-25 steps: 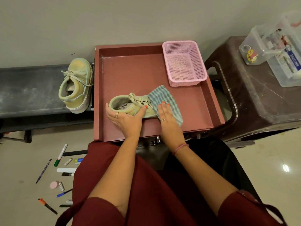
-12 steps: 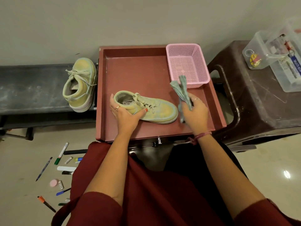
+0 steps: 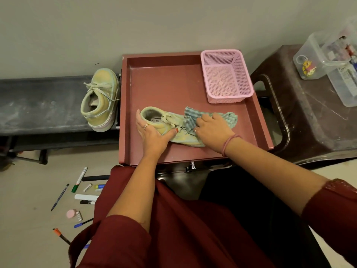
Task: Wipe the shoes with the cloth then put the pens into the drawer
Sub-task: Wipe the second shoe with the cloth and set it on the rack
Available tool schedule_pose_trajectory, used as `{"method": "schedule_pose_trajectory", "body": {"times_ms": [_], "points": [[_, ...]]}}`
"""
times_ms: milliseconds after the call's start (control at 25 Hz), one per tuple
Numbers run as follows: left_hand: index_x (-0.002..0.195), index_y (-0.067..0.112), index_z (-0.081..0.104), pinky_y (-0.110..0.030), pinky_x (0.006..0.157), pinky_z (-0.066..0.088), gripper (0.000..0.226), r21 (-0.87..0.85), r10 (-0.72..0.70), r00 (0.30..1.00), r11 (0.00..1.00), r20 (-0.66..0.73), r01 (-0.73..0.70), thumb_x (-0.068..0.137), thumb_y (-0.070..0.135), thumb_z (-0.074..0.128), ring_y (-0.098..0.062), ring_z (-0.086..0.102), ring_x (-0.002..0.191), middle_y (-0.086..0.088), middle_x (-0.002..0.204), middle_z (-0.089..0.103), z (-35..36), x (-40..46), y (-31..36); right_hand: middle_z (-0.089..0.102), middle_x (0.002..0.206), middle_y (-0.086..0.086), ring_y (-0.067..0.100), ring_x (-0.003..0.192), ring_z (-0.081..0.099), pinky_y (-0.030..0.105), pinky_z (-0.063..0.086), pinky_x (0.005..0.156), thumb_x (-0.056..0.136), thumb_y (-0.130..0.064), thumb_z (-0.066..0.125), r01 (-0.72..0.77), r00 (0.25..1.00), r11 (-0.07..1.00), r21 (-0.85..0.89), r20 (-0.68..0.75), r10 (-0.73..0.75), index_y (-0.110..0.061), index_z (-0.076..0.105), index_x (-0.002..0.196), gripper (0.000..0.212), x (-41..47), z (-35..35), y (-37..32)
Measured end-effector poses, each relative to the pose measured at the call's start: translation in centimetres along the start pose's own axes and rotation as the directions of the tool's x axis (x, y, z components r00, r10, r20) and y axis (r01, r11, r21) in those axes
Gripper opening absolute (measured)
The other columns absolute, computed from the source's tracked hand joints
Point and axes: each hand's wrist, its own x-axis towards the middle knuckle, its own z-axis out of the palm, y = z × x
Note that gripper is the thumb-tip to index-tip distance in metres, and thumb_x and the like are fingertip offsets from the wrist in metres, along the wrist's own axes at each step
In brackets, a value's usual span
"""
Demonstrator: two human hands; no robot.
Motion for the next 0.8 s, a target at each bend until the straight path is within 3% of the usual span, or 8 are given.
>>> {"method": "schedule_pose_trajectory", "body": {"times_ms": [80,160,280,320,400,480,680,800], "points": [[0.149,0.010,0.004,-0.042,0.118,0.020,0.128,-0.009,-0.003,1.000,1.000,0.017,0.004,0.057,0.027,0.091,-0.028,0.022,0.139,-0.016,0.148,0.023,0.1,-0.1,-0.1,0.058,0.110,0.007,0.027,0.109,0.051,0.038,0.039,0.086,0.089,-0.014,0.047,-0.168,0.981,0.970,0.174,0.125,0.147,-0.015,0.065,0.100,0.021,-0.3,-0.8,1.1],[0.149,0.010,0.002,-0.038,0.118,0.018,0.129,-0.013,-0.013,1.000,1.000,0.024,0.013,0.058,0.027,0.091,-0.026,0.019,0.140,-0.014,0.149,0.020,0.0,-0.1,-0.2,0.057,0.098,0.015,0.031,0.097,0.056,0.034,0.040,0.074,0.088,-0.012,0.049,-0.431,0.902,0.752,0.500,0.205,0.381,-0.010,0.054,0.082,0.008,-1.3,-1.3,3.6],[0.150,0.012,-0.001,-0.033,0.117,0.015,0.130,-0.032,-0.016,1.000,0.999,0.024,0.017,0.058,0.024,0.090,-0.022,0.015,0.141,-0.011,0.151,0.018,0.0,-0.1,-0.1,0.055,0.081,0.015,0.028,0.074,0.051,0.033,0.038,0.063,0.087,-0.008,0.050,-0.451,0.771,0.476,0.754,0.061,0.634,-0.006,0.053,0.077,0.011,-2.0,-0.7,4.7],[0.150,0.012,-0.001,-0.031,0.117,0.014,0.131,-0.032,-0.026,0.999,0.999,0.027,0.027,0.058,0.024,0.090,-0.021,0.014,0.141,-0.011,0.152,0.017,0.1,-0.1,-0.1,0.058,0.086,0.015,0.029,0.077,0.053,0.037,0.044,0.069,0.088,-0.008,0.052,-0.399,0.794,0.503,0.767,0.015,0.607,-0.005,0.060,0.085,0.009,-1.5,-0.4,3.7],[0.150,0.012,-0.002,-0.030,0.117,0.012,0.131,-0.031,-0.035,0.999,0.999,0.028,0.036,0.058,0.024,0.090,-0.021,0.014,0.141,-0.012,0.152,0.017,0.1,-0.1,-0.2,0.060,0.104,0.014,0.033,0.091,0.054,0.039,0.047,0.081,0.088,-0.007,0.055,-0.235,0.931,0.756,0.611,-0.083,0.357,-0.007,0.064,0.109,0.023,-0.3,0.9,0.3],[0.150,0.012,-0.001,-0.033,0.118,0.014,0.130,-0.025,-0.032,0.999,0.999,0.031,0.032,0.058,0.028,0.089,-0.023,0.016,0.141,-0.013,0.151,0.019,0.1,-0.1,-0.3,0.060,0.105,0.011,0.035,0.090,0.053,0.043,0.051,0.075,0.084,-0.003,0.052,-0.075,0.985,0.896,0.437,-0.110,0.136,-0.010,0.063,0.112,0.031,0.7,2.9,-1.8],[0.150,0.012,-0.001,-0.029,0.116,0.011,0.129,-0.009,-0.025,0.998,1.000,0.062,0.026,0.059,0.026,0.089,-0.022,0.014,0.141,-0.013,0.152,0.016,0.1,-0.3,0.1,0.049,0.123,0.004,0.028,0.107,0.044,0.035,0.042,0.081,0.098,-0.014,0.035,0.035,0.996,0.975,0.220,0.077,-0.054,-0.021,0.052,0.130,0.037,-0.1,1.1,0.8],[0.150,0.013,-0.001,-0.035,0.118,0.014,0.129,-0.012,-0.013,0.998,1.000,0.058,0.014,0.059,0.026,0.089,-0.024,0.014,0.142,-0.013,0.152,0.016,0.1,-0.3,0.0,0.053,0.122,0.008,0.030,0.108,0.049,0.037,0.044,0.082,0.095,-0.014,0.042,0.006,0.986,0.984,0.181,0.166,-0.036,-0.018,0.059,0.122,0.032,-0.7,-1.4,2.6]]}}
